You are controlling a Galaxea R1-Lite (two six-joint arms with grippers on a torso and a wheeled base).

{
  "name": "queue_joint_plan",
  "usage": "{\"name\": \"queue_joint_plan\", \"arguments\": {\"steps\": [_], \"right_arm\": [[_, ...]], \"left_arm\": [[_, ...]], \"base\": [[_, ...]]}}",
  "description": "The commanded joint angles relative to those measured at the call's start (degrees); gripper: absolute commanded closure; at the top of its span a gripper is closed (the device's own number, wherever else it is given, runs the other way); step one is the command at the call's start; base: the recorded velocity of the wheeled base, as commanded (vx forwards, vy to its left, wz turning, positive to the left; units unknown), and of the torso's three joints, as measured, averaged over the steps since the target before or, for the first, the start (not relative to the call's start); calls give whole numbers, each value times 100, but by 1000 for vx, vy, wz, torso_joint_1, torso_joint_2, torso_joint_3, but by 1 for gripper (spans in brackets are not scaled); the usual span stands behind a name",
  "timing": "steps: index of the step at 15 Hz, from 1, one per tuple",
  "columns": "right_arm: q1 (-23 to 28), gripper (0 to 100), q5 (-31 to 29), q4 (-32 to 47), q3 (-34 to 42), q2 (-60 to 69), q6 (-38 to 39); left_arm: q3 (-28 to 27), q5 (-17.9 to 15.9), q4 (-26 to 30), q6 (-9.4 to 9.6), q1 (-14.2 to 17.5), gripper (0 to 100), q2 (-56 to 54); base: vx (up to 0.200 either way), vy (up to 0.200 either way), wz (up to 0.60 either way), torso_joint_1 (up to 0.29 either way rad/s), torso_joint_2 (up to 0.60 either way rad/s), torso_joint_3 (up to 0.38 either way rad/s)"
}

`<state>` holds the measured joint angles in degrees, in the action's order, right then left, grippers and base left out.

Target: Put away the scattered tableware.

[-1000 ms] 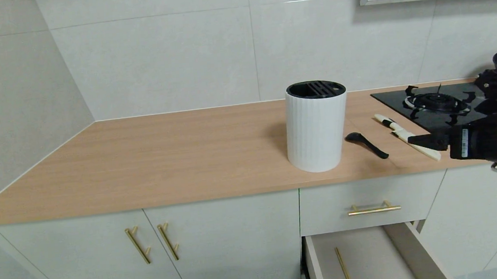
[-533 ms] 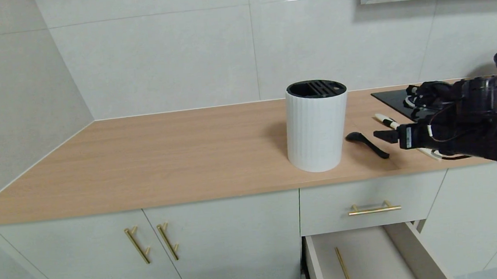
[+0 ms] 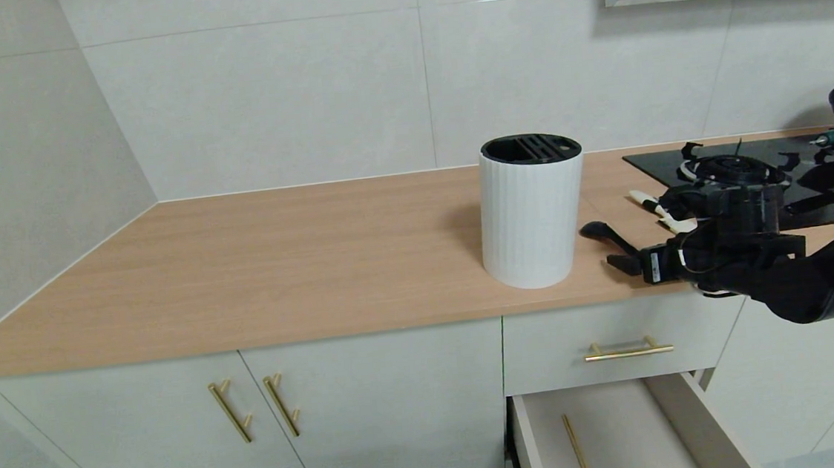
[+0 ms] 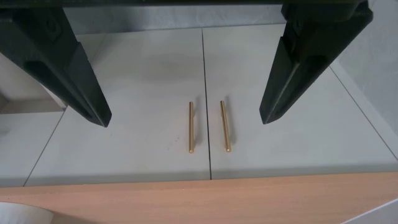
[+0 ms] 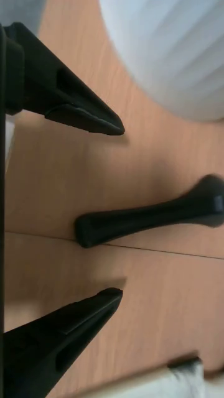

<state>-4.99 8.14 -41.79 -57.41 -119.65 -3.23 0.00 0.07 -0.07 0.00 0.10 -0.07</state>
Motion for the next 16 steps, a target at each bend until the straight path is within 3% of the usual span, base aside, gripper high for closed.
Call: {"name": "queue_joint_plan", "arguments": {"steps": [1,5,6,14,16], "right_arm": [[-2,0,-15,-119,-60,-243,7],[-2,0,-94,-128,-157,-287,42],[-2,100,-94,-110,-157,-287,51],[-2,100,-102,-57,-131,-261,51],[-38,100,-349,250,-104,21,68]], "left_arm": [[0,1,-1,0,-1,0,7],[0,1,-1,0,-1,0,7],[0,1,-1,0,-1,0,7],[0,1,-1,0,-1,0,7],[0,1,-1,0,-1,0,7]], "base": [[0,0,0,0,0,0],[0,0,0,0,0,0],[0,0,0,0,0,0],[0,0,0,0,0,0],[0,0,0,0,0,0]]}}
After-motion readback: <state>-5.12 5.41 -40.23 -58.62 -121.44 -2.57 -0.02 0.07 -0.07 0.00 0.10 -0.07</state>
